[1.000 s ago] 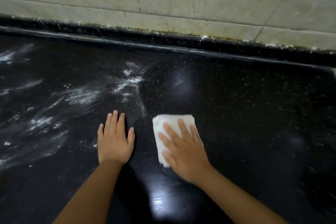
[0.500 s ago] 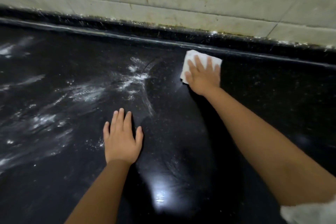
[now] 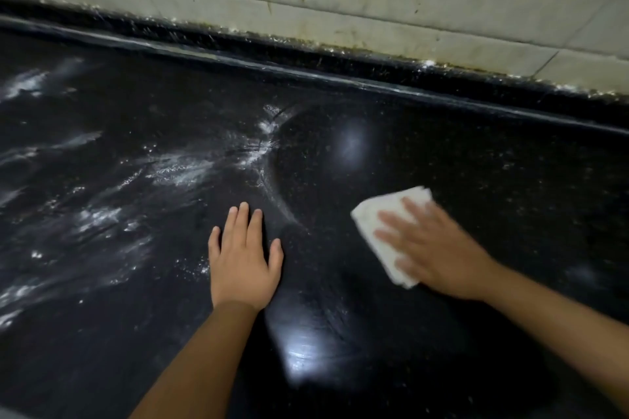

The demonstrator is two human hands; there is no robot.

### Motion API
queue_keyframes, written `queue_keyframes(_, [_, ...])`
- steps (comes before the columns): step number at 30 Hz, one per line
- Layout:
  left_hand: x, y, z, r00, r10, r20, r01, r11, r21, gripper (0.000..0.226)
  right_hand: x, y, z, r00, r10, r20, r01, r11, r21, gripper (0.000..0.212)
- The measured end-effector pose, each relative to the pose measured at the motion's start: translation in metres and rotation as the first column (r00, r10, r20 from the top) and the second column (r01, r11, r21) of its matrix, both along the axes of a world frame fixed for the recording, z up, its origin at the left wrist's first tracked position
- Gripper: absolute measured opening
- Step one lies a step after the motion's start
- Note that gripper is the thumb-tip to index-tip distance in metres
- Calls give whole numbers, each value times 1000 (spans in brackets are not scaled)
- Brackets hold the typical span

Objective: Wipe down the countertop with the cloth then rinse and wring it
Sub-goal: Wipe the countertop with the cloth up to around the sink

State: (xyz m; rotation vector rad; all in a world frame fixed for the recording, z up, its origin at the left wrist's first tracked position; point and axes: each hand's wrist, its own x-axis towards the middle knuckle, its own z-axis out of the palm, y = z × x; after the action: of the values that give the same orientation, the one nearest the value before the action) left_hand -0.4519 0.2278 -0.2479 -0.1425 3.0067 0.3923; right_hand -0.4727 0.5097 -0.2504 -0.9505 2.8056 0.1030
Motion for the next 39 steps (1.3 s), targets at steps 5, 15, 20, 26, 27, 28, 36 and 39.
queue_keyframes(5, [0,0,2,1000,6,26,-6,1000,-4,88,-89,-23,18,848,-498,182,508,862,-10,55])
queue_keyframes(15, [2,1,9,998,5,62,-5,1000,-7,70,14,-121,5,959,-281,43,283,956,-71,54])
queue_keyframes(20, [4,-2,15,994,-42,105,46,998,-38,54,150,-91,3,938,-322,129,334,938,-90,48])
queue_keyframes(26, [19,-47,48,968,-247,32,240,960,145,52,162,-89,21,631,-768,111,774,632,-28,57])
queue_keyframes(27, [27,-65,53,959,-282,14,277,950,145,52,147,-101,26,518,-842,152,854,520,-30,54])
queue_keyframes(28, [36,-85,56,952,-307,2,304,942,141,52,128,-116,28,428,-887,174,902,431,-22,52])
queue_keyframes(36, [91,-237,26,969,-247,11,247,969,0,54,13,-280,22,603,-758,250,783,622,-3,52])
queue_keyframes(39, [91,-252,20,963,-268,22,269,962,-52,47,26,-338,18,760,-604,242,630,776,-41,51])
